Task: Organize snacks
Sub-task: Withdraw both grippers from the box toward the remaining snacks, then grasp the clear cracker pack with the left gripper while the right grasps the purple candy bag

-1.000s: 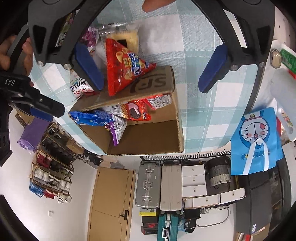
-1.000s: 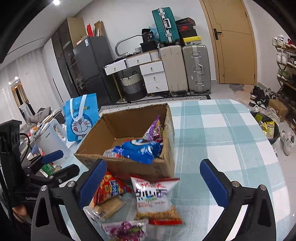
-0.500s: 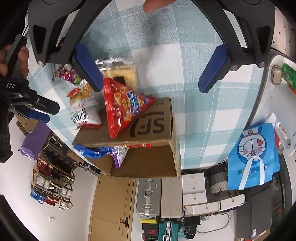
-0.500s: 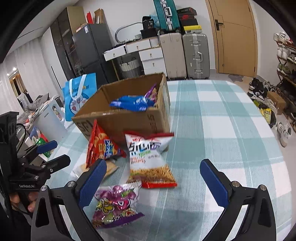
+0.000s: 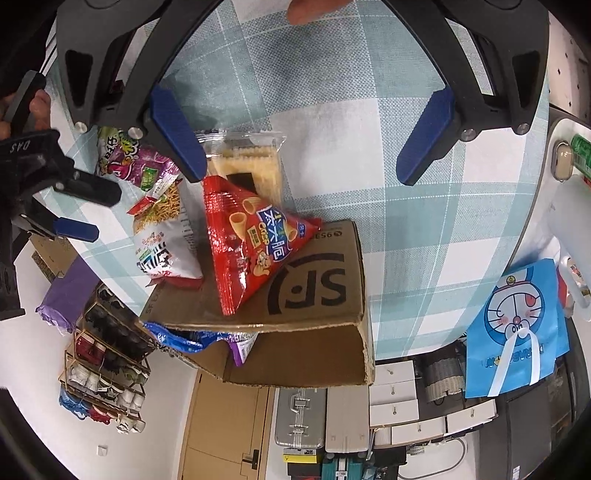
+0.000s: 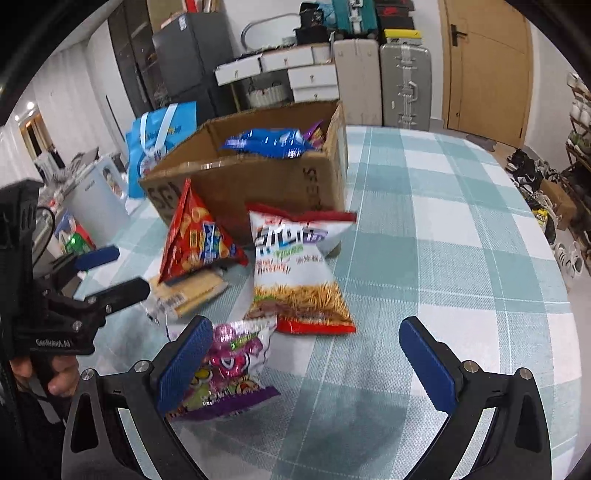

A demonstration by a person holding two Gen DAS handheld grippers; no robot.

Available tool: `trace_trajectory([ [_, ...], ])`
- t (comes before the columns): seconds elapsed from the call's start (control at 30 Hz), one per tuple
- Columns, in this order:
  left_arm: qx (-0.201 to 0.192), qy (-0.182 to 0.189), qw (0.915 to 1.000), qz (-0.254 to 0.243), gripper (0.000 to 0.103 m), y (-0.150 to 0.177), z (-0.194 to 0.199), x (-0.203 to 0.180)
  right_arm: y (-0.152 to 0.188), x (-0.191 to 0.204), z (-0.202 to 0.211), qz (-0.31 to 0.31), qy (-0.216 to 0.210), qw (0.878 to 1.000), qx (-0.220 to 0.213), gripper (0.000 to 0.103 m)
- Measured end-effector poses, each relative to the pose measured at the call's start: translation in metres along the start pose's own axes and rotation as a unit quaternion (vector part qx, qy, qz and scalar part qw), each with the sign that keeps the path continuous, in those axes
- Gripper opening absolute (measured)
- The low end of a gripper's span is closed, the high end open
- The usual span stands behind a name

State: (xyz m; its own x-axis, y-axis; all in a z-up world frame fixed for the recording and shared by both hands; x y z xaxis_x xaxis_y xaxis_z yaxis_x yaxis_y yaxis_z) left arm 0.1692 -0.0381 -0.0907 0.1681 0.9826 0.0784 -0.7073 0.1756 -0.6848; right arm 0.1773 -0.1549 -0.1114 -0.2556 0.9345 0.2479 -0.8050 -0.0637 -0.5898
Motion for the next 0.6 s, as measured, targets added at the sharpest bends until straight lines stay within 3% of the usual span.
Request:
trace_trajectory([
  [0.23, 0.038, -0.031, 0.9988, -0.006, 0.102, 0.011, -0.018, 0.006, 0.012, 0.004, -0.004, 0.017, -0.001, 1.0, 0.019, 0.102],
  [0.6, 0.066, -0.001, 0.997, -0.04, 0.102, 0.022, -0.036, -0.007, 0.017, 0.019, 0.01, 0.035, -0.028, 0.999, 0.025, 0.102],
])
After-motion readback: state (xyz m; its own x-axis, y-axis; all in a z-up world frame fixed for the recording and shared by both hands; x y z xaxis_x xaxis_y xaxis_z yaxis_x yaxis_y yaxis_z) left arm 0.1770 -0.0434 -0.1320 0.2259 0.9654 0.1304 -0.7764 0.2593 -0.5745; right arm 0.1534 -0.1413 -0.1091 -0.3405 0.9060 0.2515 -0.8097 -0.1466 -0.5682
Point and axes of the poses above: each gripper's, at about its wrist camera, not at the fingertips, and z roughly against the way its jaws point, x to its left, y to its underside, the point moved 10 cm from there along -z, roughly the way its jaws point, and after that the axes turned 11 degrees about -z, right-handed, at the moved point
